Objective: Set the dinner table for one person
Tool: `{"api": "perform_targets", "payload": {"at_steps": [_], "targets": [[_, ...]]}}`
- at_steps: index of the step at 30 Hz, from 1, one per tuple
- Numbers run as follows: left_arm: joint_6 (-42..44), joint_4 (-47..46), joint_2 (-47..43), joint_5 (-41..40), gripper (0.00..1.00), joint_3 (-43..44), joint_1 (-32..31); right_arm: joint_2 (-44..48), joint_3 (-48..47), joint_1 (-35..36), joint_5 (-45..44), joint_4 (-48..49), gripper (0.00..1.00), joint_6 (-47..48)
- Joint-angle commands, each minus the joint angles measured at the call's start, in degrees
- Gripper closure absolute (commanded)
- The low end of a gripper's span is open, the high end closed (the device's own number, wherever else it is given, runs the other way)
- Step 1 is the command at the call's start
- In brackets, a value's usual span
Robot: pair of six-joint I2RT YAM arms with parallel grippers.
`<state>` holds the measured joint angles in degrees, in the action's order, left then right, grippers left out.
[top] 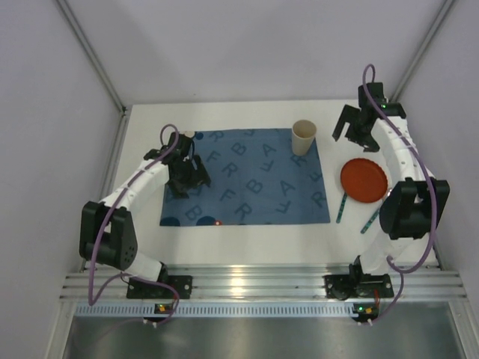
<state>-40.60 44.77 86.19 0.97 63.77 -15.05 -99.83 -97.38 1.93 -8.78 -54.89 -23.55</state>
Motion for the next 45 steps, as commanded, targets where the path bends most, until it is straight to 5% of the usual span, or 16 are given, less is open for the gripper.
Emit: {"api": "perform_targets", "payload": {"at_steps": [1, 10, 23, 32, 36, 38, 45], "targets": [[-0.7, -4.2, 0.8, 1.3, 0.15, 0.9, -0.7, 2.5, 7.9, 1.3, -2.4, 0.8, 0.0, 1.2], [-0.4, -6.4, 0.5, 2.4, 0.15, -1.6, -1.6, 1.3, 19.3, 2.5, -4.4, 6.1, 0.01, 2.2], [2.2, -5.1, -1.9, 1.5, 0.15, -2.9, -1.6, -6.6, 18.3, 5.1, -5.9, 9.1, 0.17, 1.5], [3.4, -5.1, -0.8, 1.4, 0.15, -2.7, -1.5, -9.9, 17.2, 5.3, -7.2, 9.3, 0.52, 1.5], [3.9, -5.2, 0.3, 1.2, 0.15, -2.0, -1.4, -9.9, 18.0, 5.4, -8.5, 9.4, 0.88, 1.8], [4.0, -5.2, 1.0, 1.3, 0.15, -1.8, -1.3, -9.7, 18.2, 5.3, -8.9, 9.2, 0.98, 2.1], [4.1, -5.6, 2.8, 2.3, 0.16, -0.7, -1.3, -7.1, 17.1, 5.3, -12.2, 7.3, 1.0, 3.0]]}}
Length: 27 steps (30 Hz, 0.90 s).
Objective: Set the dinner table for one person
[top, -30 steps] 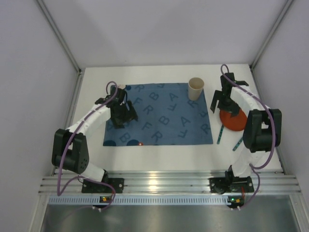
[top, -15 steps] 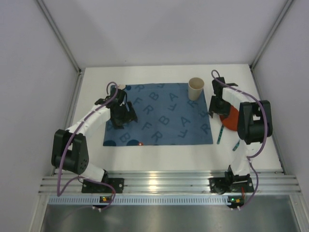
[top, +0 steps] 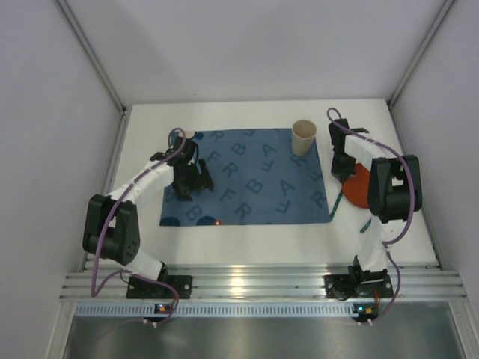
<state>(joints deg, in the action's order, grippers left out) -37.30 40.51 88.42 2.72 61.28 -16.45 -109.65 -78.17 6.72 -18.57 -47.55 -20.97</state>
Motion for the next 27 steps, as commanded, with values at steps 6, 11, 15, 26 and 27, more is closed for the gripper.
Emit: {"api": "perform_targets", "payload": {"at_steps": [6, 11, 15, 26, 27], "targets": [[0.7, -1.3, 1.5, 1.5, 0.15, 3.1, 0.1, 7.0, -9.9, 0.8, -7.6, -6.3, 1.0, 1.0], [0.6, -0.3, 1.5, 1.1, 0.16, 5.2, 0.1, 9.1, -18.8, 2.2, -11.6, -13.3, 1.0, 2.2], [0.3, 0.9, 0.7, -0.2, 0.16, 6.5, 0.1, 12.2, -22.4, 8.7, -16.3, -15.6, 1.0, 3.5], [-2.6, 6.2, -9.8, -10.6, 0.15, 6.1, 1.8, 12.3, -27.5, 41.3, -22.5, -18.0, 1.0, 5.6], [-3.7, 6.2, -11.8, -11.9, 0.15, 5.5, 2.2, 12.1, -26.9, 42.7, -18.9, -17.1, 1.0, 5.2]]}}
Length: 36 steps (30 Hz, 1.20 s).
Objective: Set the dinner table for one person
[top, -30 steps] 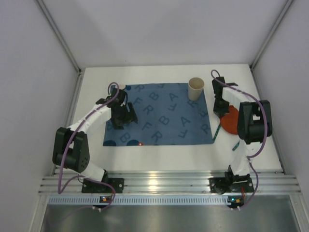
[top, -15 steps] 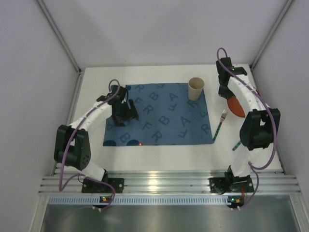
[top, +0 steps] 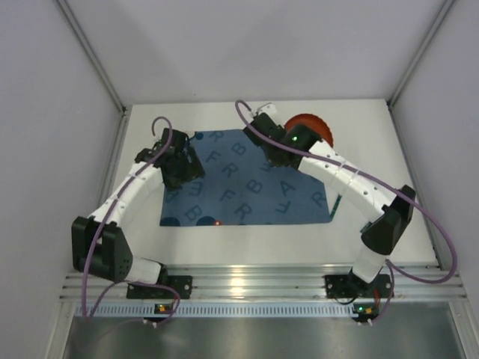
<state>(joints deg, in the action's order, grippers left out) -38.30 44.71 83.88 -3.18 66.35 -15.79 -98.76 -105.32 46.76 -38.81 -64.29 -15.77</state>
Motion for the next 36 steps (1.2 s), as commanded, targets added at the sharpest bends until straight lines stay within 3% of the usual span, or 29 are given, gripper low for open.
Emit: {"api": "perform_targets", "payload": {"at_steps": [1, 4, 9, 14, 24, 36], "targets": [[-3.1, 1.9, -11.2, -7.9, 0.15, -0.2, 2.1, 0.5, 0.9, 3.0, 3.3, 0.8, 1.0, -0.7], [-3.8, 2.2, -18.1, -12.4, 0.14, -1.7, 3.0, -1.3, 3.4, 3.9, 11.4, 4.8, 1.0, -0.3], [-3.6, 6.6, -22.3, -14.1, 0.13, -2.3, 3.1, -6.3, 1.4, 5.7, 19.8, 8.5, 1.0, 2.1], [-5.6, 10.6, -26.7, -14.1, 0.14, -4.6, 3.2, -13.7, -5.0, 8.8, 21.5, 8.0, 1.0, 3.3], [-5.4, 16.8, -35.6, -14.0, 0.14, -6.7, 3.2, -25.8, -6.6, 10.3, 24.3, 12.3, 1.0, 3.4], [-3.7, 20.2, -37.8, -15.8, 0.13, -6.0, 3.2, -33.7, -14.5, 10.3, 23.9, 14.7, 1.0, 4.6]]}}
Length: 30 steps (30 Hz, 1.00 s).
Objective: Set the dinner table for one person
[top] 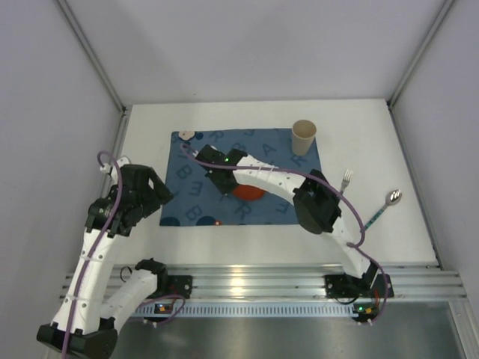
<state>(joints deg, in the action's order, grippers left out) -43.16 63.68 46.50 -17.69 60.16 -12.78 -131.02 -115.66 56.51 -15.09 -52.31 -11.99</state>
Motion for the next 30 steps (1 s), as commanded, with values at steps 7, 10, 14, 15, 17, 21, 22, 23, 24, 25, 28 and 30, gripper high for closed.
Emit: {"api": "perform_targets", "payload": {"at_steps": [7, 10, 14, 15, 17, 21, 22, 23, 24, 25, 28, 30], "targets": [[2.0, 0.9, 1.1, -1.6, 0.13, 1.6, 0.2, -3.0, -4.7, 0.3, 0.2, 2.5, 0.97, -0.1], [1.8, 0.1, 1.9, -0.6, 0.13, 1.3, 0.2, -2.1, -3.4, -0.1, -0.3, 2.5, 0.27, -0.4], [1.4, -1.6, 3.2, 1.0, 0.14, 0.9, 0.2, 1.9, -0.5, -0.2, -1.0, 4.2, 0.06, -0.1], [1.3, -2.1, 3.5, 1.3, 0.14, 0.8, 0.2, 4.0, 0.1, -0.3, -1.3, 4.3, 0.05, 0.0], [1.1, -3.3, 4.6, 2.1, 0.14, 0.8, 0.2, 6.6, 1.3, -0.3, -1.8, 4.4, 0.04, -0.1], [1.3, -5.5, 7.2, 4.2, 0.15, 1.8, 0.1, 17.3, 6.1, -0.3, -4.4, 4.1, 0.02, -0.9], [1.4, -6.0, 7.7, 4.6, 0.15, 2.1, -0.1, 19.9, 7.8, -0.4, -5.2, 4.3, 0.0, -1.3], [1.8, -7.2, 9.0, 4.9, 0.15, 2.6, -0.3, 25.1, 9.7, -0.5, -6.4, 4.8, 0.0, -2.1], [2.1, -7.9, 9.6, 5.0, 0.15, 2.9, -0.7, 27.9, 14.1, -0.7, -6.9, 5.2, 0.0, -2.7], [2.6, -8.7, 10.3, 5.2, 0.15, 3.1, -1.1, 30.5, 16.5, -1.4, -7.0, 5.6, 0.0, -3.2], [3.2, -11.7, 13.6, 5.0, 0.15, 3.9, -4.1, 40.0, 25.2, -4.9, -7.0, 4.5, 0.0, -7.2], [3.2, -14.1, 16.9, 3.2, 0.15, 5.0, -9.1, 45.9, 30.7, -7.3, -6.3, 1.6, 0.0, -10.5]]}}
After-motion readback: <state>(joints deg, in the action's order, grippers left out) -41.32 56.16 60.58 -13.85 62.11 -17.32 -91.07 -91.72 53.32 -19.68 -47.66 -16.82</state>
